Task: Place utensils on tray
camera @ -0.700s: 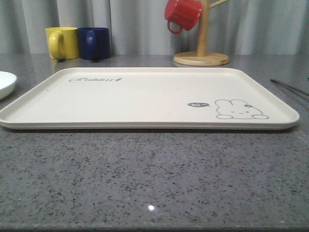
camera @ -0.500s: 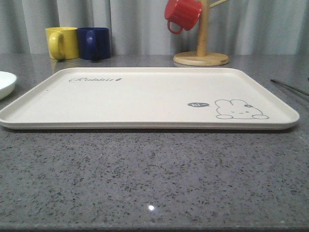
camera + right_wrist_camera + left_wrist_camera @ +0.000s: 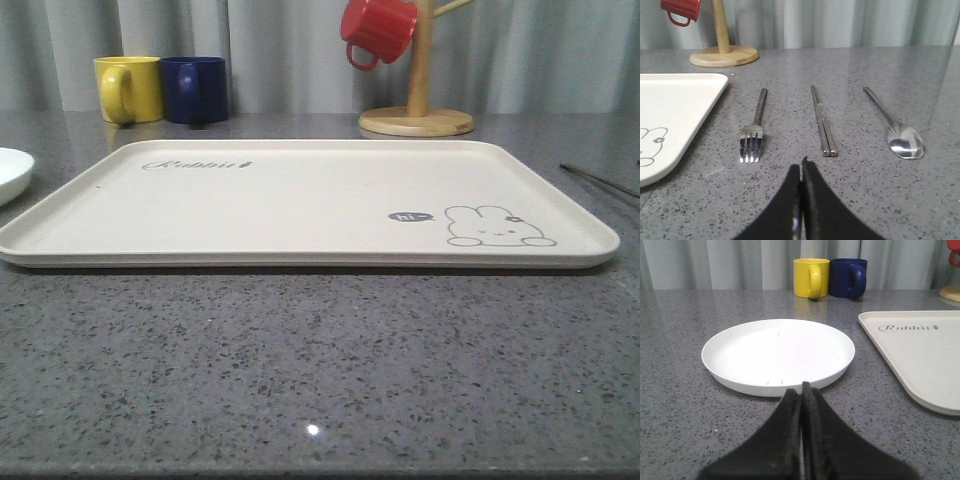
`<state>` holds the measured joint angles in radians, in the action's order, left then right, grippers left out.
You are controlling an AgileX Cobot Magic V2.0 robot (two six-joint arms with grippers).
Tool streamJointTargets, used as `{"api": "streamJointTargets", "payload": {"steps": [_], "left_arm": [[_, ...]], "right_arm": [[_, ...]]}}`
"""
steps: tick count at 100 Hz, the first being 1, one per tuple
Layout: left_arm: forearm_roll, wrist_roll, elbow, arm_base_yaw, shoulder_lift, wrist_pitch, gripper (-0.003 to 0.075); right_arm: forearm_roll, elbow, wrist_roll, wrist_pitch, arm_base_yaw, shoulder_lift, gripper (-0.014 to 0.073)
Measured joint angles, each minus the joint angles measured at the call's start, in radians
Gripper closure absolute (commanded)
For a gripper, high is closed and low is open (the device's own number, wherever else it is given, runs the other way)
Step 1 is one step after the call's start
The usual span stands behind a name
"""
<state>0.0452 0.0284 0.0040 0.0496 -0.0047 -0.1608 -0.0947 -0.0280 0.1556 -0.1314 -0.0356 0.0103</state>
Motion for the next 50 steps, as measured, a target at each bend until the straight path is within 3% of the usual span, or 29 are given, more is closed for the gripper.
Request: {"api": "streamJointTargets", "payload": {"steps": [29, 50], "left_arm": [[0.000, 0.000, -0.011, 0.000, 0.000, -0.018, 0.0739], [0.002, 0.000, -0.188, 0.000, 0.046, -0.153, 0.0739]], "right_arm": [[0.000, 0.000, 0.000, 0.000, 0.000, 0.000, 0.0662], [0.000, 0.000, 0.000, 0.000, 0.000, 0.000, 0.0662]]}}
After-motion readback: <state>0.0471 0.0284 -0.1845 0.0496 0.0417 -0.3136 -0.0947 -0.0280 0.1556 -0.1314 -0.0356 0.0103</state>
